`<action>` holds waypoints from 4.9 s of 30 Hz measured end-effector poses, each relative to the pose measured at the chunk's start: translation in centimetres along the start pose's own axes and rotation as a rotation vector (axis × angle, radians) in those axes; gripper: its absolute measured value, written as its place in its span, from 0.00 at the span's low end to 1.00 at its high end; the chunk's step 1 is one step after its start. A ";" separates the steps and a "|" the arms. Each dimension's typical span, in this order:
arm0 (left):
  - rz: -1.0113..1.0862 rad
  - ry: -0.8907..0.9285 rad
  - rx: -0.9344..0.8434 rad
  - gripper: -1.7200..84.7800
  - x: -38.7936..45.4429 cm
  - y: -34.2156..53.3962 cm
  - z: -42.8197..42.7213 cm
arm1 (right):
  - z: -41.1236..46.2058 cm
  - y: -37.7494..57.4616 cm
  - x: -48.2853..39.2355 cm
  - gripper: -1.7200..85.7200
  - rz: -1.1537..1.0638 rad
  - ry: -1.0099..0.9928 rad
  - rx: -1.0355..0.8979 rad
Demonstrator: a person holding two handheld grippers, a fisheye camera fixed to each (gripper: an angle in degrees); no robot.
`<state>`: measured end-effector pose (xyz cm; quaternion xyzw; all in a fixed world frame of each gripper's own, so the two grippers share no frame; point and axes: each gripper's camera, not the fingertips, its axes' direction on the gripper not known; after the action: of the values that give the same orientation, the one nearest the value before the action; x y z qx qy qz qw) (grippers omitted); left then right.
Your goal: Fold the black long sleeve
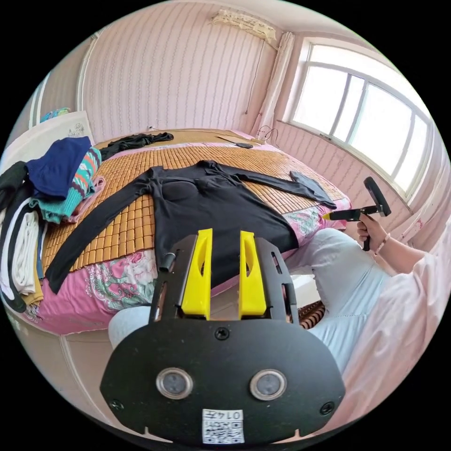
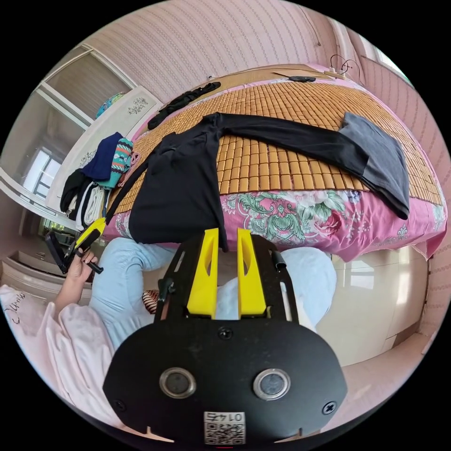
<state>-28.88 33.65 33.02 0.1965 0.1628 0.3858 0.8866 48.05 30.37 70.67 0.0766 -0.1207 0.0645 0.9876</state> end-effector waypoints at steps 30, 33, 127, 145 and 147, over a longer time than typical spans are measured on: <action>0.189 -0.017 0.101 0.07 14.9 -1.4 3.3 | 2.2 7.3 9.3 0.12 -0.090 -0.080 -0.015; 0.188 -0.023 0.075 0.05 15.7 -3.1 4.7 | 1.2 7.6 12.0 0.13 -0.003 -0.129 0.074; -0.255 0.171 -0.199 0.07 -2.0 -14.3 19.9 | 14.9 -12.0 -12.1 0.02 -0.866 -0.733 -0.202; -0.352 0.063 -0.129 0.08 -13.9 -13.7 13.8 | 18.9 -13.0 -21.0 0.07 -0.964 -0.435 -0.470; -0.303 0.050 -0.163 0.09 -13.9 -14.6 15.0 | 18.3 -13.9 -19.9 0.08 -0.918 -0.422 -0.444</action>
<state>-22.23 10.81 41.11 0.0873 0.1809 0.2645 0.9432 26.74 11.52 81.40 -0.0774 -0.2811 -0.4165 0.8611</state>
